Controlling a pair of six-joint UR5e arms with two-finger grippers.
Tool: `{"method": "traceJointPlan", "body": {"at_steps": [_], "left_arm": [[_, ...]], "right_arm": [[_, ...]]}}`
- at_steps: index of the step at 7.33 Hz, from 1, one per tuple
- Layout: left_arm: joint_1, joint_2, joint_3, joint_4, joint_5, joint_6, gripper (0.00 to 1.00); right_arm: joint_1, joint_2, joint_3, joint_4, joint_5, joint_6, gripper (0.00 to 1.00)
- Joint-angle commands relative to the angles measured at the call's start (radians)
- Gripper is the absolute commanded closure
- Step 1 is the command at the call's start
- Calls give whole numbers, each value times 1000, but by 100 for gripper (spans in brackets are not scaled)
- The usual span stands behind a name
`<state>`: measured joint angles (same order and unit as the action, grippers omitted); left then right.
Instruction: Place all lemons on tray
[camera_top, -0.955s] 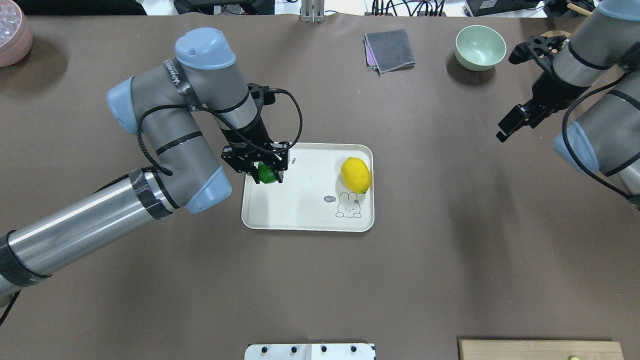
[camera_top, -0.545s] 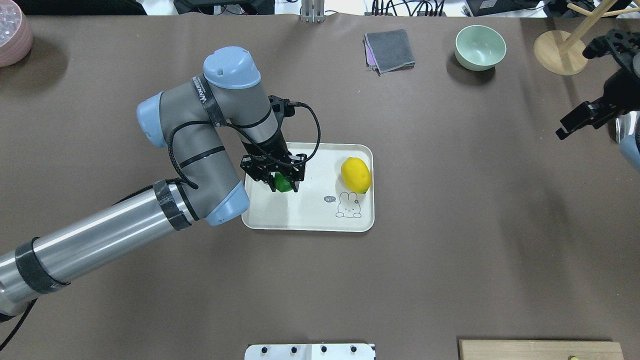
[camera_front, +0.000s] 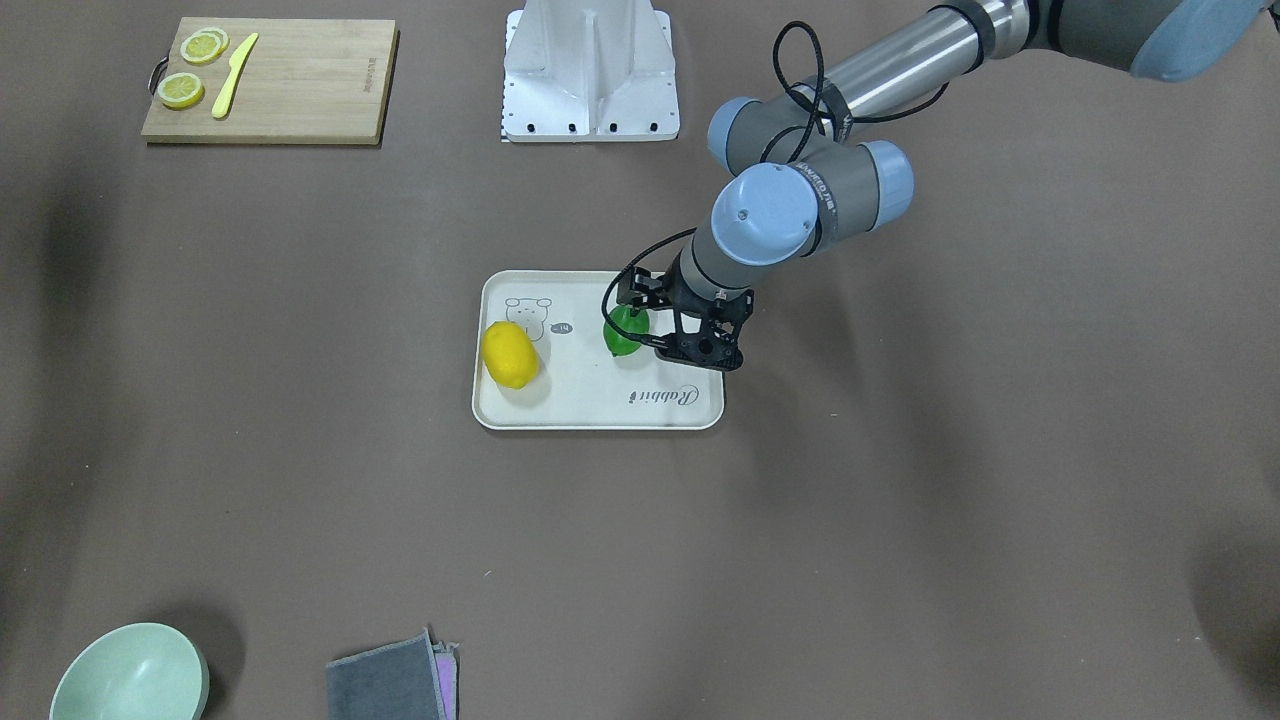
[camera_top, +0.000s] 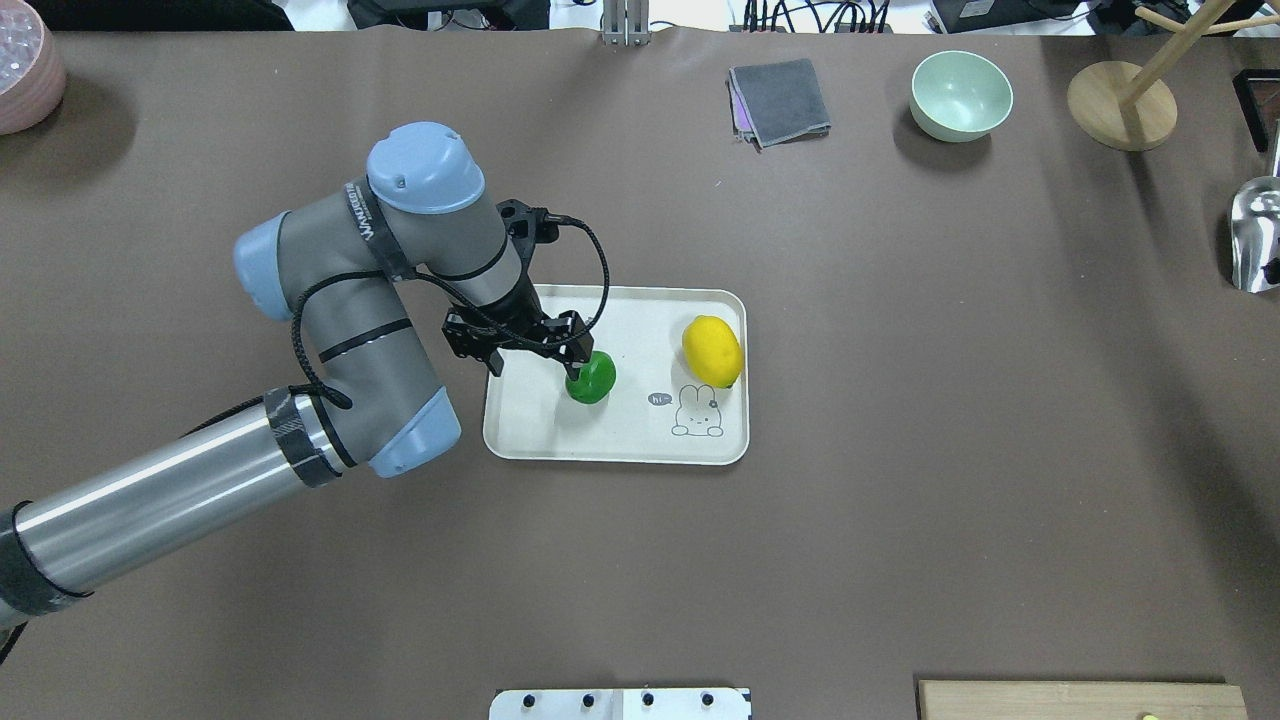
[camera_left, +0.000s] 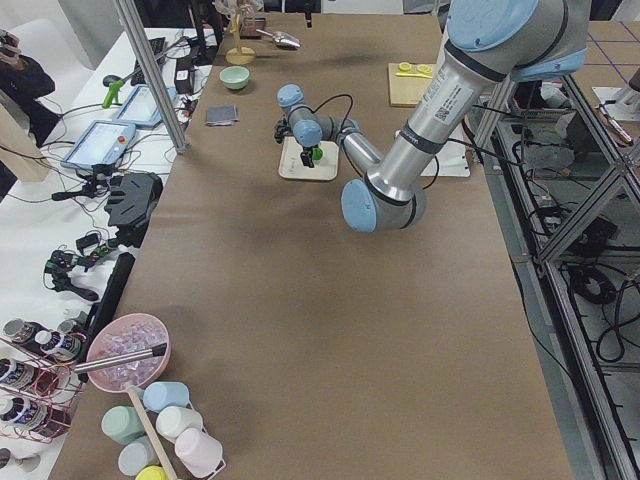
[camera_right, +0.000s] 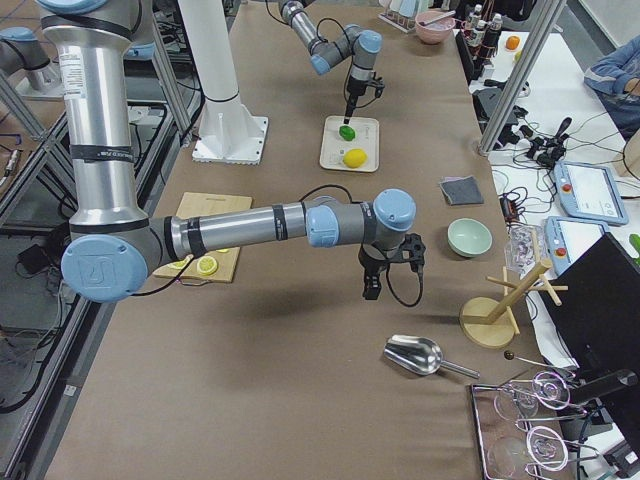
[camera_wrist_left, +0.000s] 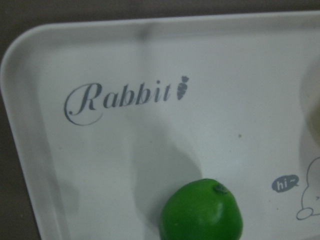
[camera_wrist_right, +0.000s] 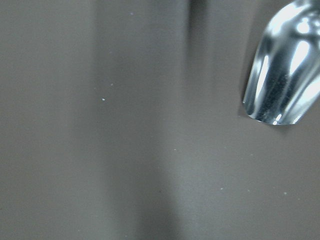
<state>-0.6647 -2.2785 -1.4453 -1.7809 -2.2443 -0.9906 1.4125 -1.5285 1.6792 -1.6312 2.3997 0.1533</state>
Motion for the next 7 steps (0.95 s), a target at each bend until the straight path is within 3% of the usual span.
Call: {"method": "traceJointPlan", "body": {"at_steps": [1,3,4,5,7], "left_arm": [[-146,100,-129,84,25,99,2],[-283,123,-264,385,139,471,2],[-333,135,-341,522,234,536,2],[-381,231,-389,559,291,561,2],[-523,435,-394,551,270,566,2]], "right_arm": [[86,-16,-53,5,-29,-62,0],[147,-19,-67,11,-60,-93,0],[161,-19,-59,10,-65,-86,0],[169,-21,-61,8,-66,-78,0],[169,-21,-70,7,-62,-78,0]]}}
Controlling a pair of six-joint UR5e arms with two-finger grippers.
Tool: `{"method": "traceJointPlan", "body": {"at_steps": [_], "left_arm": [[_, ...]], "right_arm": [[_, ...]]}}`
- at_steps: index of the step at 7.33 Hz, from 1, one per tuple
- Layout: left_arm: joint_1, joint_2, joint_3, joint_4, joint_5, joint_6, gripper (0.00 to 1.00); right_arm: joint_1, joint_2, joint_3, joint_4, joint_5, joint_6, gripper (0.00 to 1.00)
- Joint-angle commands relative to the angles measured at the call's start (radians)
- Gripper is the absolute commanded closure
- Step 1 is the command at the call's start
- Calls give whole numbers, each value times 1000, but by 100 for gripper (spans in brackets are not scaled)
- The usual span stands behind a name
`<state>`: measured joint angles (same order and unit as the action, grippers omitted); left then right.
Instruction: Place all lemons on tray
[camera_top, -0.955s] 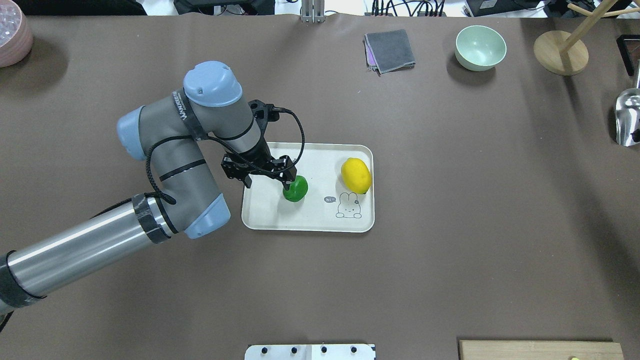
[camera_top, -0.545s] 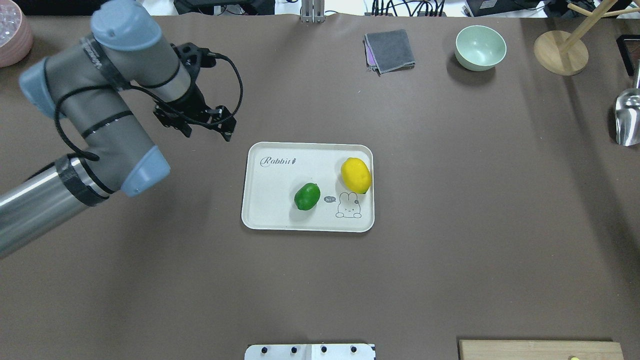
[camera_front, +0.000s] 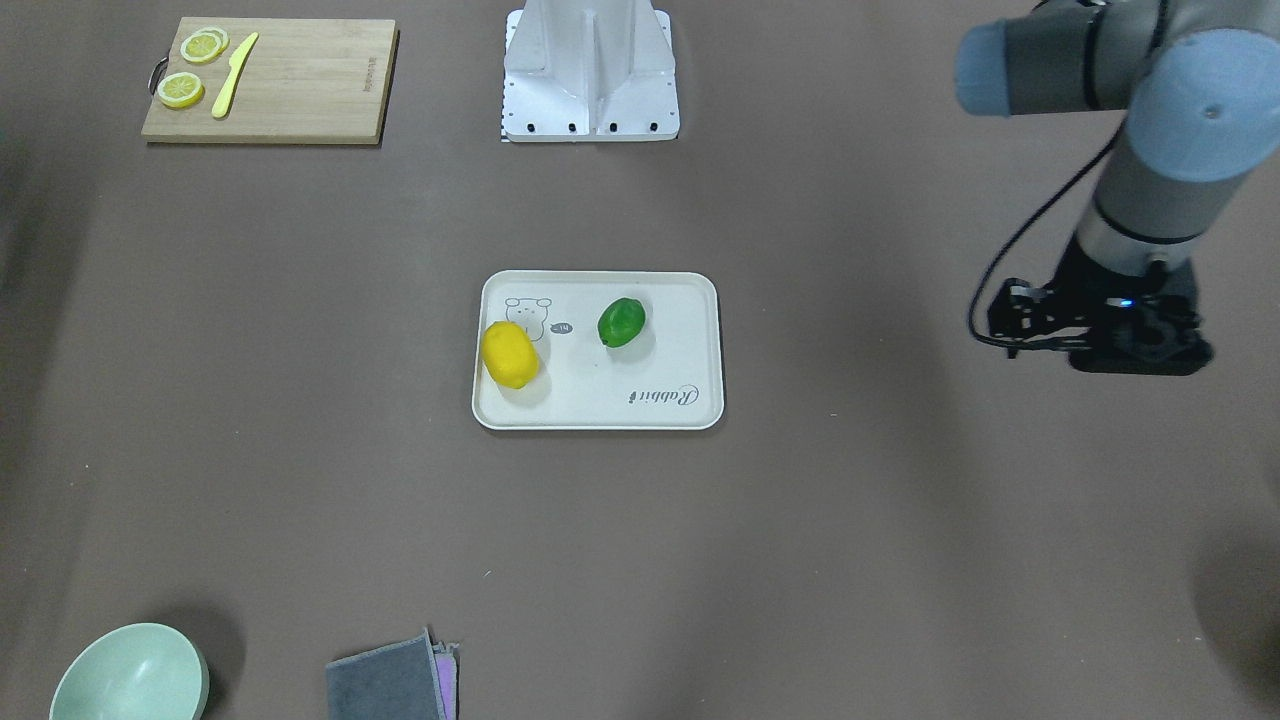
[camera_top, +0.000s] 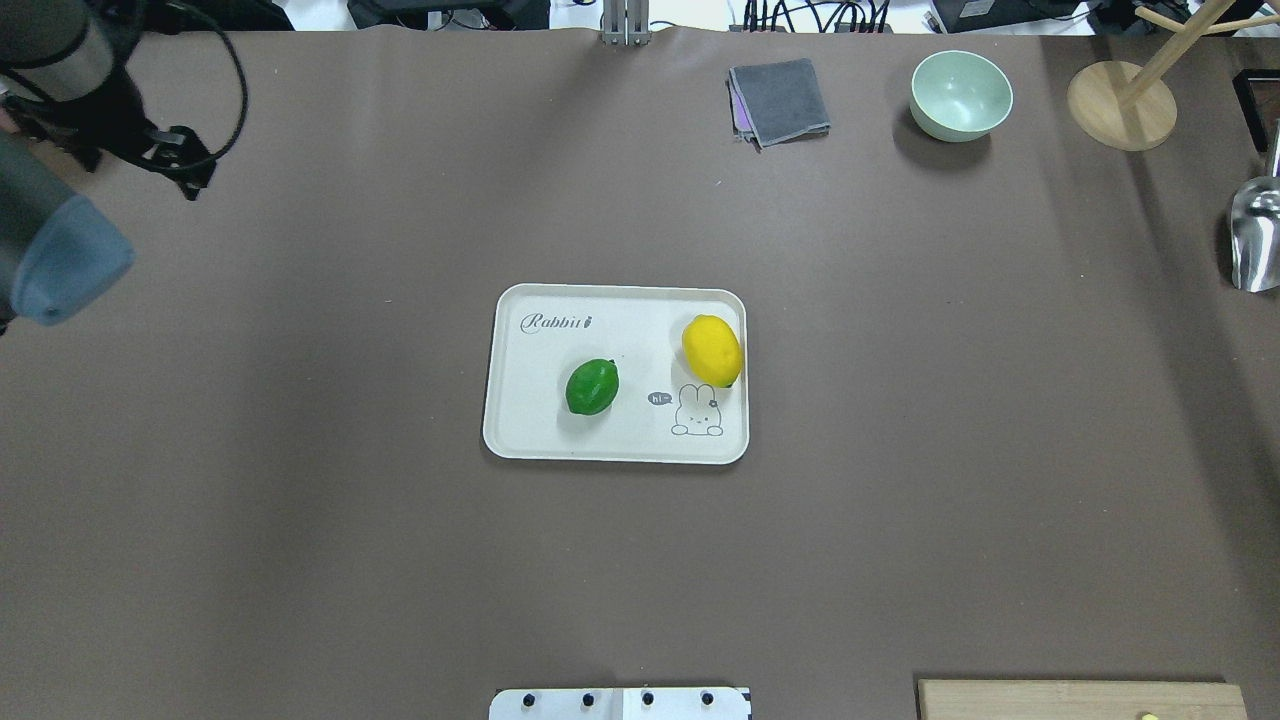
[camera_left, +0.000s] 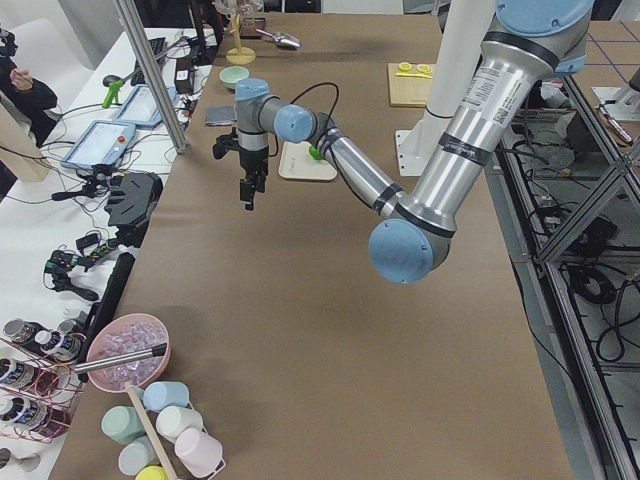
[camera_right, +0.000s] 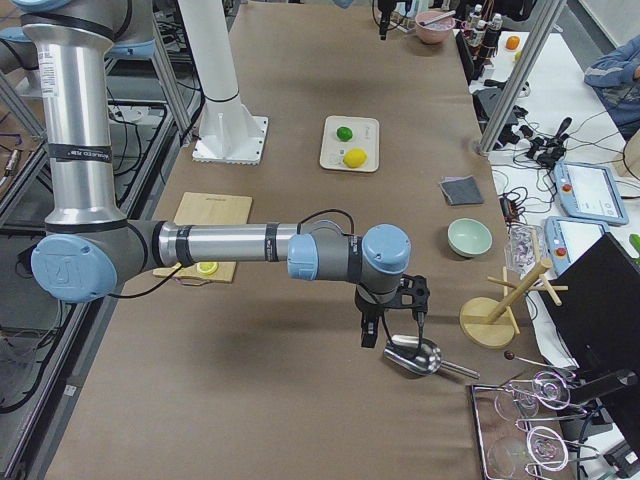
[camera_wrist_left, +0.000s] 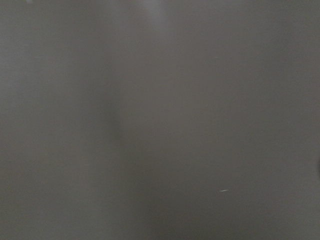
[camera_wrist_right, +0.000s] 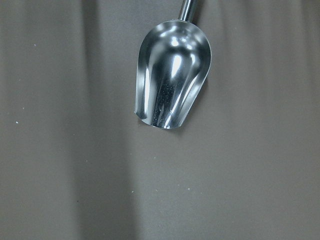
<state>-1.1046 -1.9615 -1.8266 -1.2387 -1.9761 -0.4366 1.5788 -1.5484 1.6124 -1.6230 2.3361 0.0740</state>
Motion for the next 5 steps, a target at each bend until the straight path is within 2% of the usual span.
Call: {"method": "traceJointPlan", "body": {"at_steps": [1,2,3,4,5], "left_arm": [[-150,174,-7,-1,2,106,2],[-206,221,1,-4,-9,151,2],[-271,295,19,-62,-173,151,2],[-317,368,58,-194,-293,147,2],[-371,439,59,-305,-317,151,2]], "right_arm": [[3,-4,-2,-1,2,1,0],[3,-15,0,0,3,1,0],[3,-21,-3,2,2,1,0],[3,-27,-3,0,2,1,0],[3,-36,-3,-1,8,1,0]]}}
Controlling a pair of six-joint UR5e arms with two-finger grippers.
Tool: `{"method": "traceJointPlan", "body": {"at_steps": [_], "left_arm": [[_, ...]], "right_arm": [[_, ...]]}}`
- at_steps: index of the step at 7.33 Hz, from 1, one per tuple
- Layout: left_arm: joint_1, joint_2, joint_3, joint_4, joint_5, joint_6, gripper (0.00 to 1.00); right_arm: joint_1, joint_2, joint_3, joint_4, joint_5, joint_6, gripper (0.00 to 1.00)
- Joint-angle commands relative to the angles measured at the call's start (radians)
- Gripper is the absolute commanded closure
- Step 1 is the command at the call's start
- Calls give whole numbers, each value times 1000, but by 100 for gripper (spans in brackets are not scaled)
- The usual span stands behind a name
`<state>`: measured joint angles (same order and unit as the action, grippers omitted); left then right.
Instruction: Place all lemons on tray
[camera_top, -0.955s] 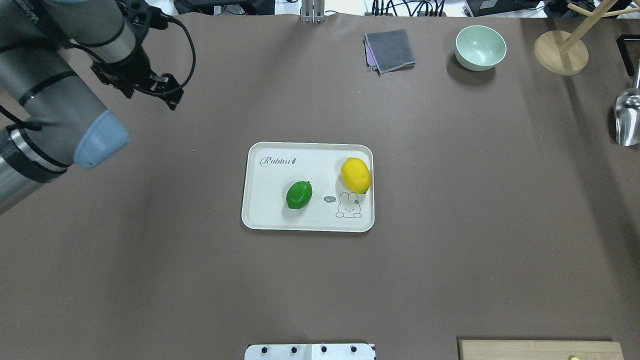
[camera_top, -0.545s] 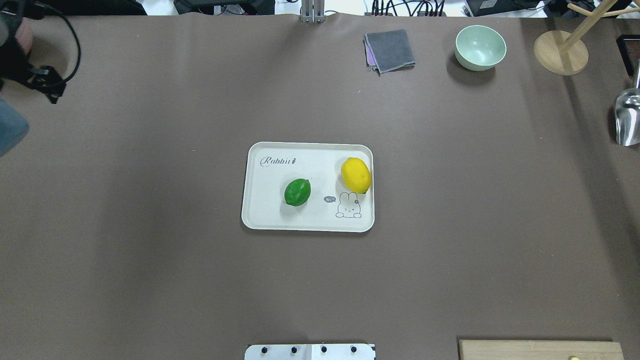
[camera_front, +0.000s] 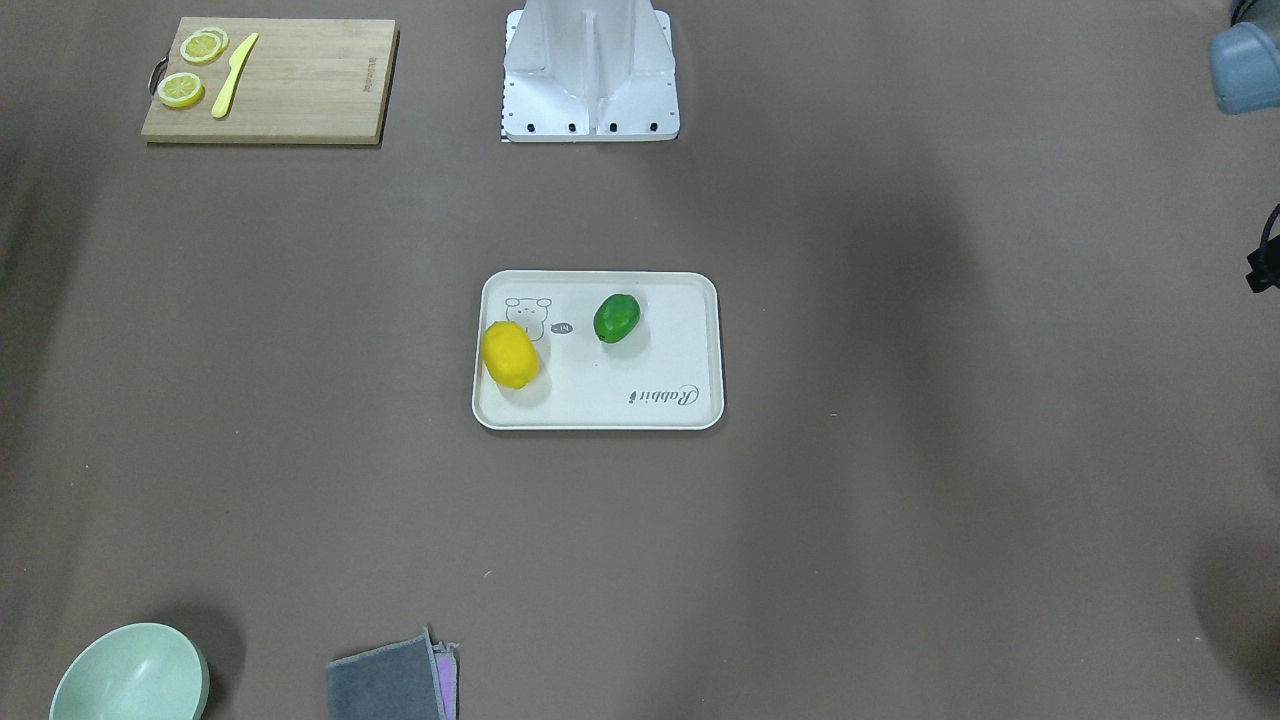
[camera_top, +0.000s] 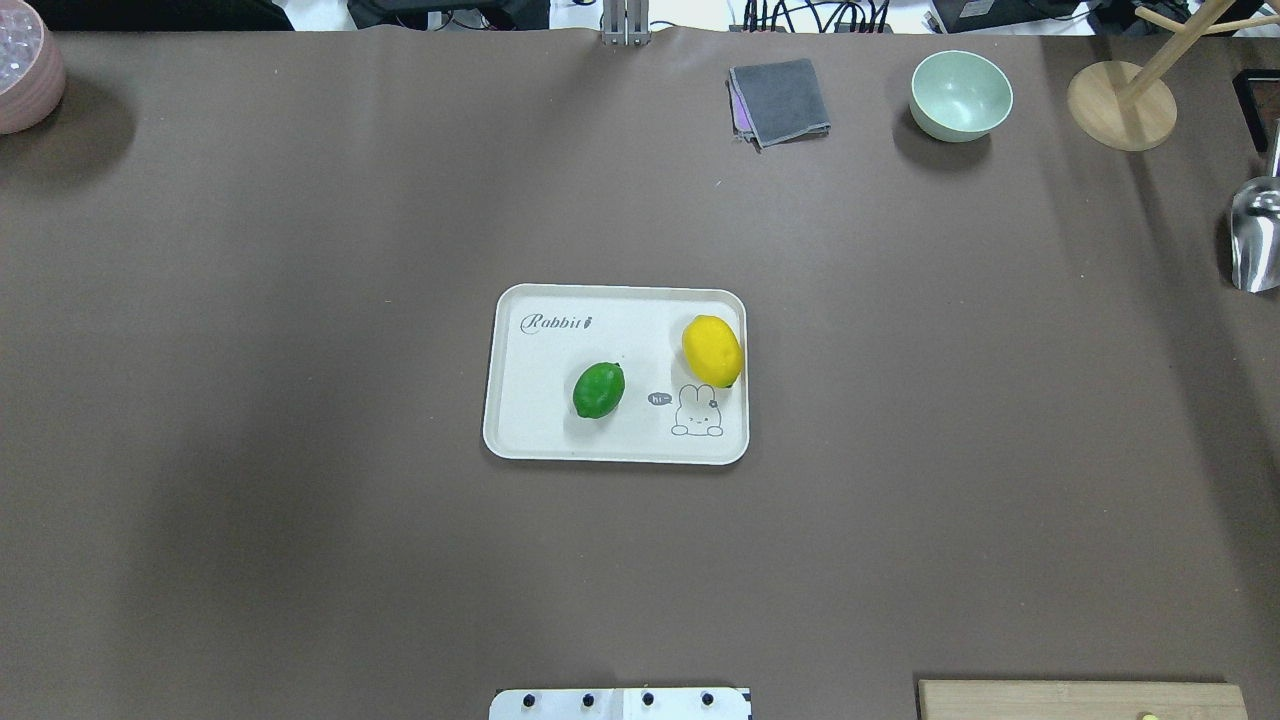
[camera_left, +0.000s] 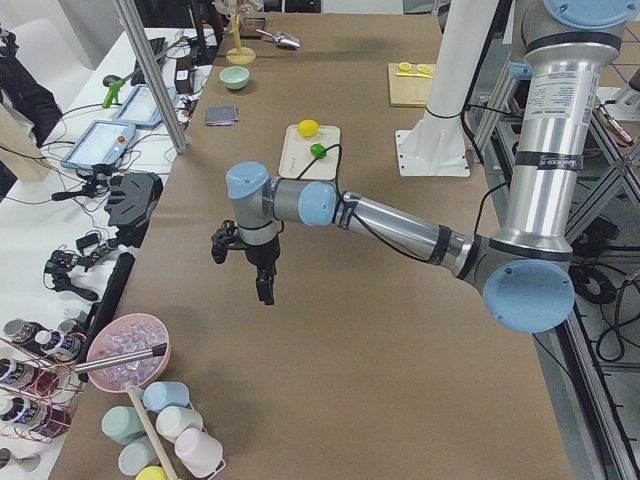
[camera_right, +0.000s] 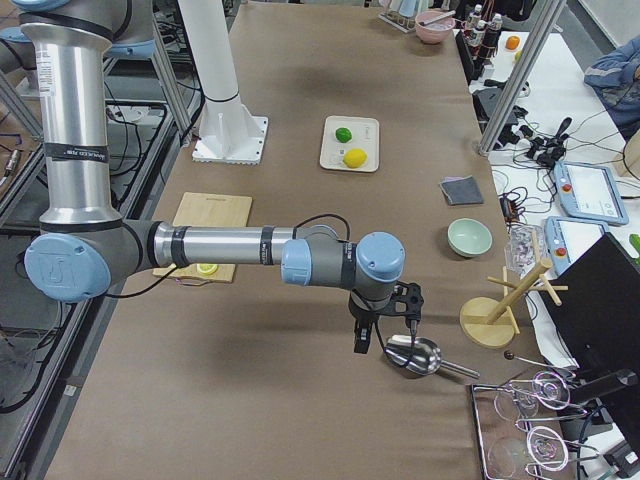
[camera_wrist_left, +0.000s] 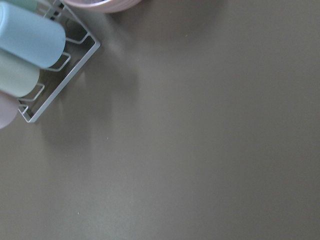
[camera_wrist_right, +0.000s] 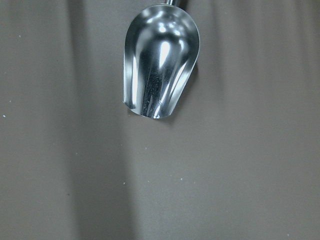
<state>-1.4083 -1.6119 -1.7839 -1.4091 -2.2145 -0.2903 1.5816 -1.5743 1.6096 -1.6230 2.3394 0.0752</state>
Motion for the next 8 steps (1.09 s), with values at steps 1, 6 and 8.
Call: {"method": "traceJointPlan", "body": {"at_steps": [1,6,8], "left_arm": [[-70,107,12,-169,-82,-1,2],[-133,107,37,-172,-96,6,2],[-135,109,31,-172,-96,5,2]], "right_arm": [[3,-19,3,0,9,0,0],[9,-44,9,2,18,-2,0],[11,-47,10,2,18,-2,0]]}}
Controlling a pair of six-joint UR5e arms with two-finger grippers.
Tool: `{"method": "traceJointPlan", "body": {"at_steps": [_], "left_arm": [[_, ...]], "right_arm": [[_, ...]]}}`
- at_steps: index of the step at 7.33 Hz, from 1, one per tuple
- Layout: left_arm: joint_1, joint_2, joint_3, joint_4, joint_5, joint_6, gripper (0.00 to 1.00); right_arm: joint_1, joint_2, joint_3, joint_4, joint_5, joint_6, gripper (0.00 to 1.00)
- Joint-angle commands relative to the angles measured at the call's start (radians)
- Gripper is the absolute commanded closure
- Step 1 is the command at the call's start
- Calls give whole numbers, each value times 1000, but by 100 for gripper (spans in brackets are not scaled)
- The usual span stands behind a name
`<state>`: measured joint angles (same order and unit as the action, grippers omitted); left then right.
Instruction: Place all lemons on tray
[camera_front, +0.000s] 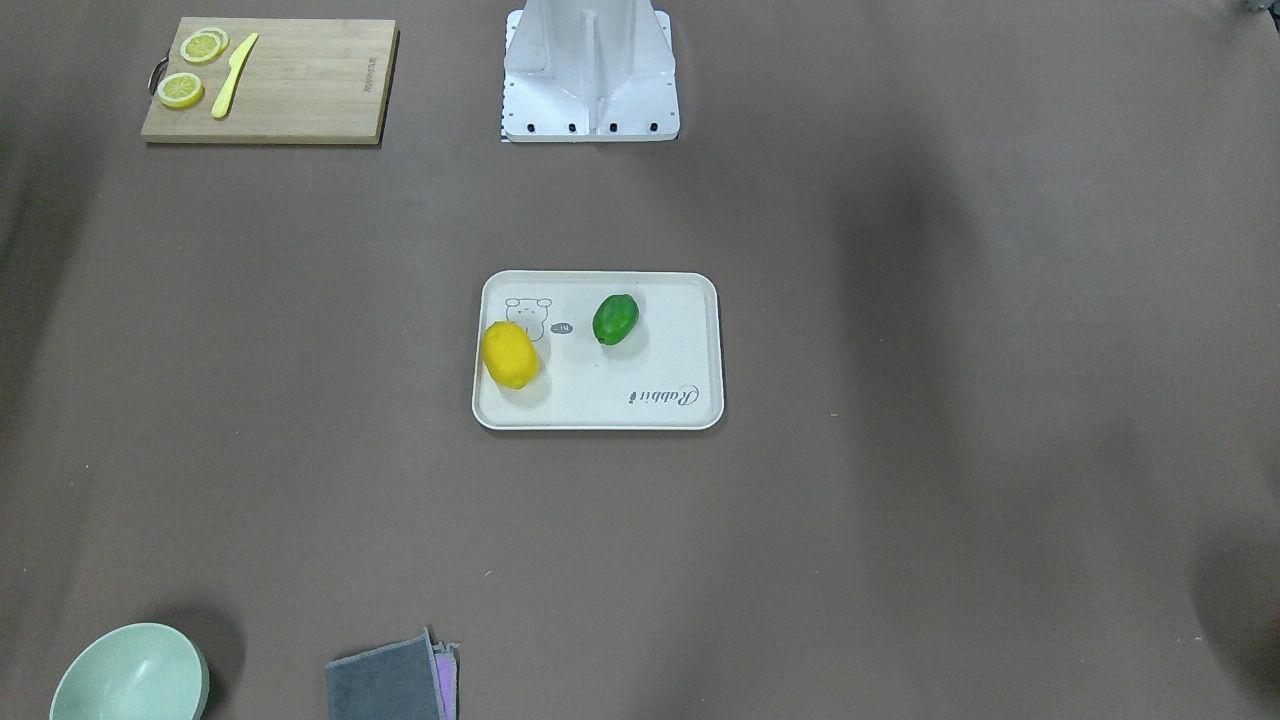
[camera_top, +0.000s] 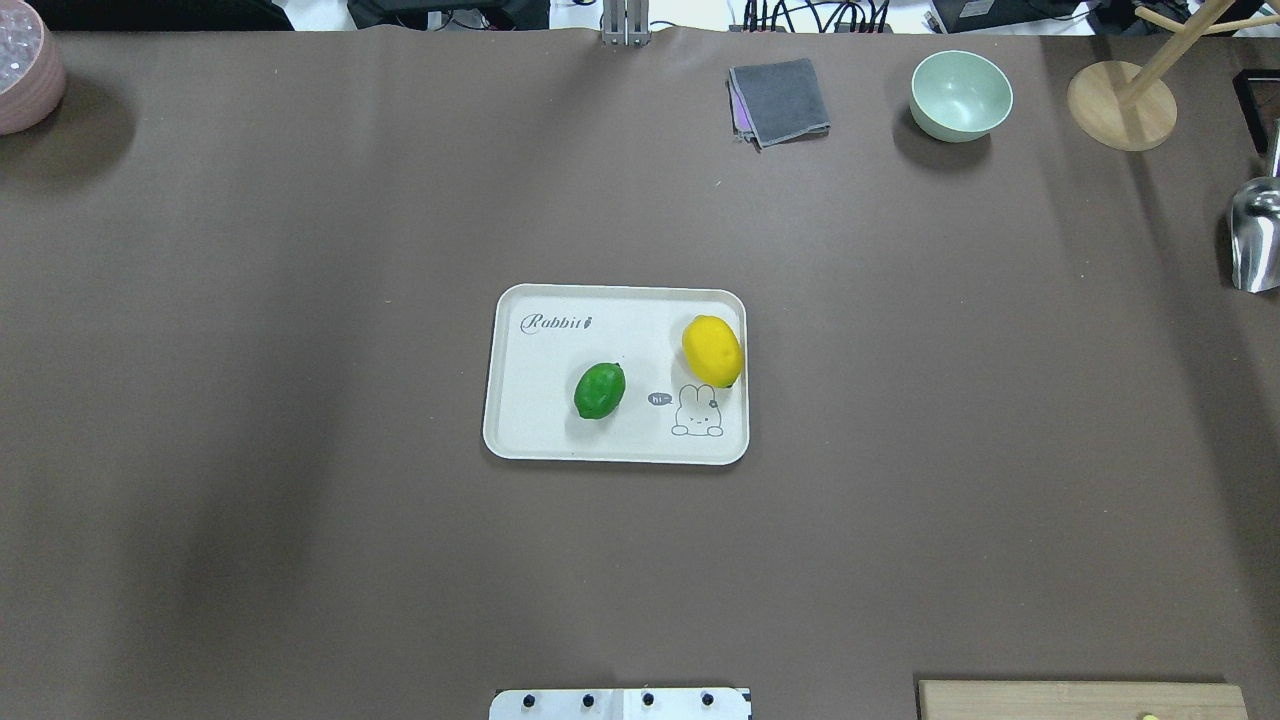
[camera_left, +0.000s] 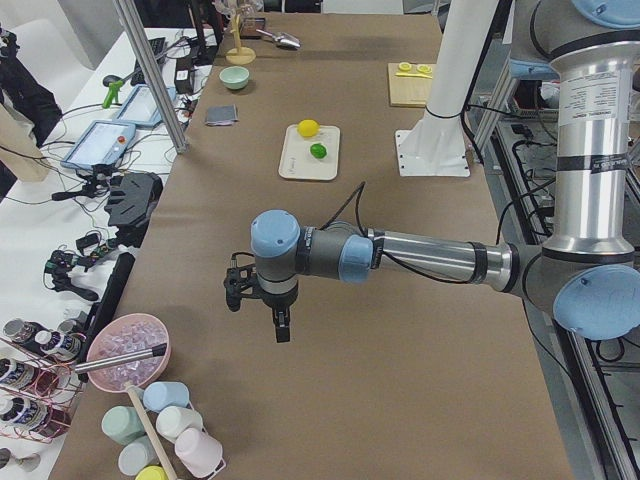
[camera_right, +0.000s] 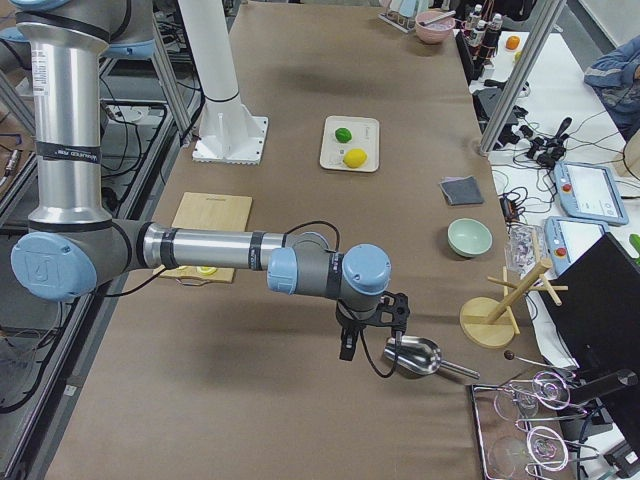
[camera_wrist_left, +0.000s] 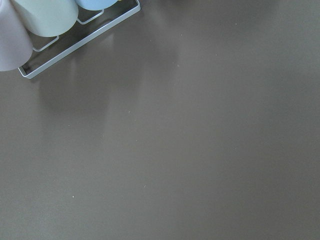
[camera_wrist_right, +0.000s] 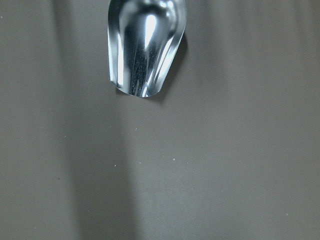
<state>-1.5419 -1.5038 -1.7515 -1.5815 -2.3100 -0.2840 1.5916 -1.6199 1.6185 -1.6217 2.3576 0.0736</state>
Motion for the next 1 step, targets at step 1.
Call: {"method": "traceJointPlan", "body": {"at_steps": [1], "left_arm": [[-1,0,-3,0,0,-1,2]], "right_arm": [[1,-1,1,0,2,0,0]]}}
